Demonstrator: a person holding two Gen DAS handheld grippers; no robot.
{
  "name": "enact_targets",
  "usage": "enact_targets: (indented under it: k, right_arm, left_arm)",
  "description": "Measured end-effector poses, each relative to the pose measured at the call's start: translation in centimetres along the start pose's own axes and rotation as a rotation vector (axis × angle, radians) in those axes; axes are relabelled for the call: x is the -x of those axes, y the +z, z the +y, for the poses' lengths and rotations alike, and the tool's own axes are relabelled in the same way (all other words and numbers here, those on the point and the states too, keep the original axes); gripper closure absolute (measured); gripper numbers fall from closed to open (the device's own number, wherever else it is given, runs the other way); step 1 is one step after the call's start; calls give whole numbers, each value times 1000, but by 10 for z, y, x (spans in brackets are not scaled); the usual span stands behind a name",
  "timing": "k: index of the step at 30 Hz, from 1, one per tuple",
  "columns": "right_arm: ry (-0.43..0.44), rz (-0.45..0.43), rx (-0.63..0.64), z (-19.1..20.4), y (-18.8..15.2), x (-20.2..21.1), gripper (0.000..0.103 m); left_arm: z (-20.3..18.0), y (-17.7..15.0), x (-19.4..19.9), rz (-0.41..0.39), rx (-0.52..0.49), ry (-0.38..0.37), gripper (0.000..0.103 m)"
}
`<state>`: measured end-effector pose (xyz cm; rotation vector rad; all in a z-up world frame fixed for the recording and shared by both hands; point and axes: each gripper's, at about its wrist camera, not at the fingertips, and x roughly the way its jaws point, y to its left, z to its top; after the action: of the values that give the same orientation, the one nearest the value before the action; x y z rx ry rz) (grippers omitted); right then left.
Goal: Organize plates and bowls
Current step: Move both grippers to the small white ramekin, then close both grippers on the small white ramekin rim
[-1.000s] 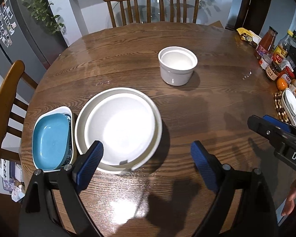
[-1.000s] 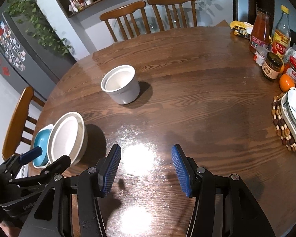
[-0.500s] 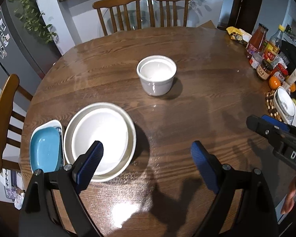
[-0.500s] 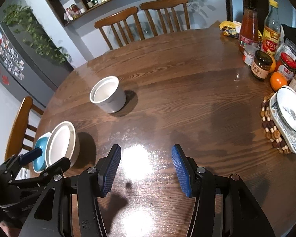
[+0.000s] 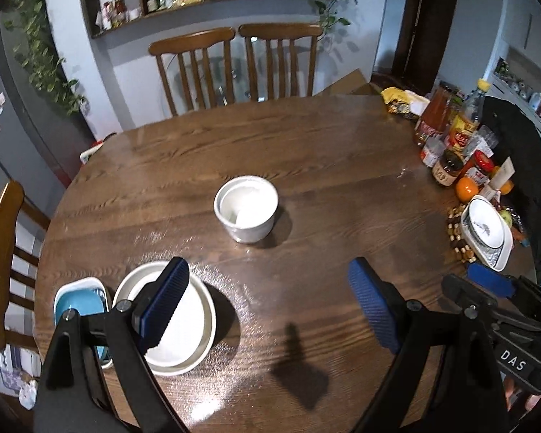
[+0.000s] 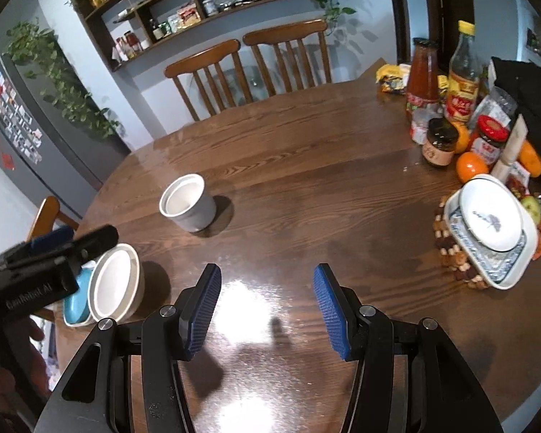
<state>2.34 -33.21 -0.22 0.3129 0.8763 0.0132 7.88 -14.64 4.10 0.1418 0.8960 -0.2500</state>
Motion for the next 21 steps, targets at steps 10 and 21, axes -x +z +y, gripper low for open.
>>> enact_targets:
  k: [10, 21]
  right_arm:
    - [20, -24, 47, 8, 32, 3, 49]
    - [72, -45, 110, 53, 106, -24, 49]
  left_arm:
    - [14, 40, 15, -63, -10, 54, 13]
    - [62, 96, 0, -110, 113, 186, 1]
